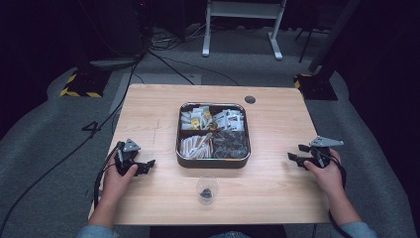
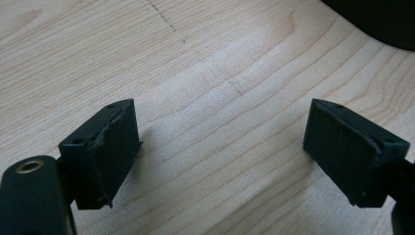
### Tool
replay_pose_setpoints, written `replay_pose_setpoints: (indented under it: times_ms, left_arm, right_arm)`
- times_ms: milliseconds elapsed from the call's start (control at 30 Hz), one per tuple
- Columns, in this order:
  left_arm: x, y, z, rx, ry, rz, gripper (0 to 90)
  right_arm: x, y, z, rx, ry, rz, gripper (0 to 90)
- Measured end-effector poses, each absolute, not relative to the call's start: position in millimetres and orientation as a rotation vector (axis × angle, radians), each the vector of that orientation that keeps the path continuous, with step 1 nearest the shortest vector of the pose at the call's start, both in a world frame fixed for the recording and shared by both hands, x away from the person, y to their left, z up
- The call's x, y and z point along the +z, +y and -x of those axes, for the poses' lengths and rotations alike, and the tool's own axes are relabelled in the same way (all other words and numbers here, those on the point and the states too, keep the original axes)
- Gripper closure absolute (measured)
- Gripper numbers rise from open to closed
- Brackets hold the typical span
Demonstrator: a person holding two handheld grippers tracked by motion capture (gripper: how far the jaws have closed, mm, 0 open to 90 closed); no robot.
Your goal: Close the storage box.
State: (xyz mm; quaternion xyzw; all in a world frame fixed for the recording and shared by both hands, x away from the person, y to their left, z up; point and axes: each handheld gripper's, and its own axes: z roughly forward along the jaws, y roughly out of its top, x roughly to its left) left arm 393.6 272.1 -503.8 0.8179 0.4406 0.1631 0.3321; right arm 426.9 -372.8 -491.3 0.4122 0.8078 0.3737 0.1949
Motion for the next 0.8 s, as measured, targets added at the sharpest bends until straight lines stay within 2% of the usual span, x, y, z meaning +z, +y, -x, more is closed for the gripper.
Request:
replay_pose_setpoints:
  times_ms: [300,367,467,533,800]
  left_arm:
    - [-504.0,271.9,-393.4,0.430,1.152,-2.133,13.7]
    - [-504.1,271.9,-393.4,0.430,1.152,-2.133,13.7]
    - [-503.9,271.8,-393.0,0.425,1.154,-2.135,13.8]
    - [-503.8,271.8,-393.0,0.425,1.154,-2.135,13.7]
    - [-503.9,271.5,-392.8,0.426,1.157,-2.133,13.7]
  right_arm:
    - [-502.3,-372.5,-426.5,1.034,2.288,-1.141,29.0]
    - [-502.4,-372.4,-426.0,1.025,2.293,-1.137,25.2]
    - [-503.3,-370.9,-428.1,1.010,2.327,-1.139,12.2]
    - [-503.6,-369.7,-428.9,1.001,2.329,-1.145,9.6]
    - [-503.8,-369.4,-429.3,1.001,2.332,-1.147,8.9]
